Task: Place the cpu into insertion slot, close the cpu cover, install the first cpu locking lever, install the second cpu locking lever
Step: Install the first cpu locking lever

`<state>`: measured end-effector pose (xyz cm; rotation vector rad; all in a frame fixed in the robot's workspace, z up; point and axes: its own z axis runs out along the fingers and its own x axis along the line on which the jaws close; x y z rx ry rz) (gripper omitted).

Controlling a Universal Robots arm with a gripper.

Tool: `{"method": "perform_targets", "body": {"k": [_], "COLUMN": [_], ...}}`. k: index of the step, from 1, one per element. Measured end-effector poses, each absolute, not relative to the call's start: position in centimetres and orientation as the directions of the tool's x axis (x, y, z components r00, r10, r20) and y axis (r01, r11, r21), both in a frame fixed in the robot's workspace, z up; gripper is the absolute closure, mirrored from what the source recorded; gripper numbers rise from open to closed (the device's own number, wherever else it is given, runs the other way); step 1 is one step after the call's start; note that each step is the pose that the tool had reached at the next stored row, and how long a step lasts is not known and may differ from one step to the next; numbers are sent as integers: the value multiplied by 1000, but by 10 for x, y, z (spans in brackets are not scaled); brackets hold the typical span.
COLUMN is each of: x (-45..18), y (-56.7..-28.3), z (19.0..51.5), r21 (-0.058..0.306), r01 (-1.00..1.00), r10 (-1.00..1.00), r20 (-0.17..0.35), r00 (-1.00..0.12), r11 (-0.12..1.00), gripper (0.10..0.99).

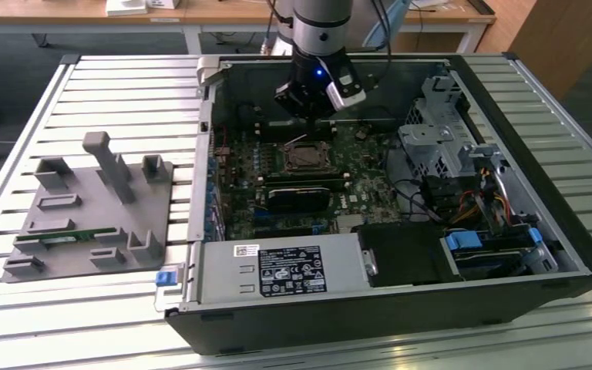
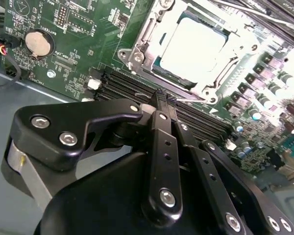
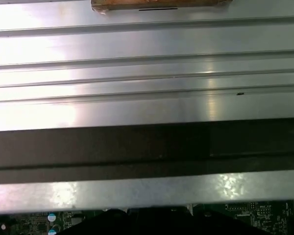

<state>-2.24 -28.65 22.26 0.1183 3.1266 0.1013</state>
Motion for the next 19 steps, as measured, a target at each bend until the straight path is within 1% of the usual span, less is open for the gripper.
{"method": "perform_targets", "body": {"k": [15,19], "x": [-17,-17], "y": [-285,-285], "z": [201,199], "r21": [64,64], "r01": [69,68], "r10": [70,68], "r20": [-8,-8], "r00": [-998,-998], "r11": [996,996], "gripper": [980,980]}}
